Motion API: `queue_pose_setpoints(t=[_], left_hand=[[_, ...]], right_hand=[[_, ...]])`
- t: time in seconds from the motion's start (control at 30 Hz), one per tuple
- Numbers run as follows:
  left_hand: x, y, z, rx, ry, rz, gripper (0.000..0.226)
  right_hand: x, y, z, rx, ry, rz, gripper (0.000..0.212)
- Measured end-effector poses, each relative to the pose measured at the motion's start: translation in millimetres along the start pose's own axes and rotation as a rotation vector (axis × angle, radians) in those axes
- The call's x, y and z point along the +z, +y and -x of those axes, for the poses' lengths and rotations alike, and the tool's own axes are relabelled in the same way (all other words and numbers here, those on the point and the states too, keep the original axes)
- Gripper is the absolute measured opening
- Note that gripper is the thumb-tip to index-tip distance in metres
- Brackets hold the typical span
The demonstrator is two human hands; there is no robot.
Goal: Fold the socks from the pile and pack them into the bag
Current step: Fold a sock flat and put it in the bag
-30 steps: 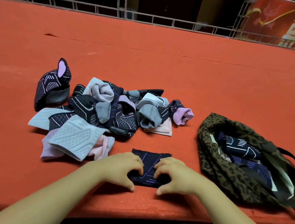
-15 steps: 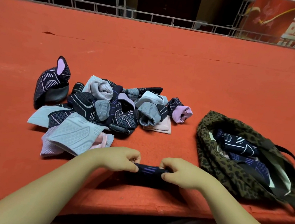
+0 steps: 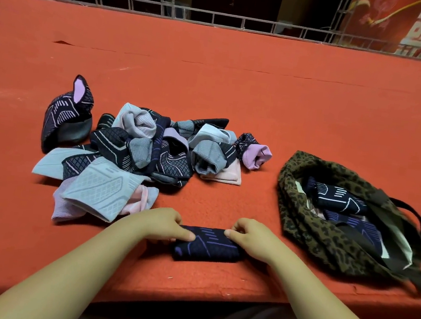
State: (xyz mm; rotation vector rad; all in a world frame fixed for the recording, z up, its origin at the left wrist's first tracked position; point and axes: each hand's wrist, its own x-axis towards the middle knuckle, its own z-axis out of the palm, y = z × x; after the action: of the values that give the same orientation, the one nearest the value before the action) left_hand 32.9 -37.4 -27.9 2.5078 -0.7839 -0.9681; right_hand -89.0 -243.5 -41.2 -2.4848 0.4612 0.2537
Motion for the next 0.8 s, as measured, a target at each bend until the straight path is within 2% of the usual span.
queue_pose_setpoints(t=[0.1,0.17,0.23,0.33,0.4,0.47,0.6,0.7,0.8], left_hand=[[5.3,3.5,5.2,-0.025,-0.078,-0.023,0.031],[8.2,7.1,6.9,-0.025,-0.107,-0.05,0.029],[8.2,11.0,8.3,0.014,-0.159,0.015,0.019],[9.8,27.9,7.2,0.094,-0.23,0.37,0.006],[13.4,48.9,3.7,0.154,-0.19,0.585,0.01],[17.1,74.2,-2.6,0.232,-0.114,0.678,0.013],[26.2,129.9,-21.0,0.353,0.028,0.861,0.02],[33.0,176.5,-37.1,0.388,0.082,0.954,0.035],[38.1,222.0,-54.9,0.464,0.121,0.937,0.041]], right_hand=[[3.4,-1.4,3.1,-0.02,-0.052,0.123,0.03],[6.8,0.5,9.3,-0.061,-0.017,0.118,0.029],[9.0,2.3,18.1,-0.08,0.031,-0.059,0.027],[4.7,7.5,31.0,-0.037,0.183,-0.445,0.025],[-4.1,15.3,34.6,-0.02,0.332,-0.631,0.02],[-18.8,27.8,38.0,-0.039,0.45,-0.763,0.012],[-59.3,58.3,54.0,-0.01,0.583,-0.953,0.034],[-92.6,85.7,65.7,0.018,0.779,-0.97,0.036],[-122.2,114.1,70.2,0.028,0.942,-0.981,0.03]])
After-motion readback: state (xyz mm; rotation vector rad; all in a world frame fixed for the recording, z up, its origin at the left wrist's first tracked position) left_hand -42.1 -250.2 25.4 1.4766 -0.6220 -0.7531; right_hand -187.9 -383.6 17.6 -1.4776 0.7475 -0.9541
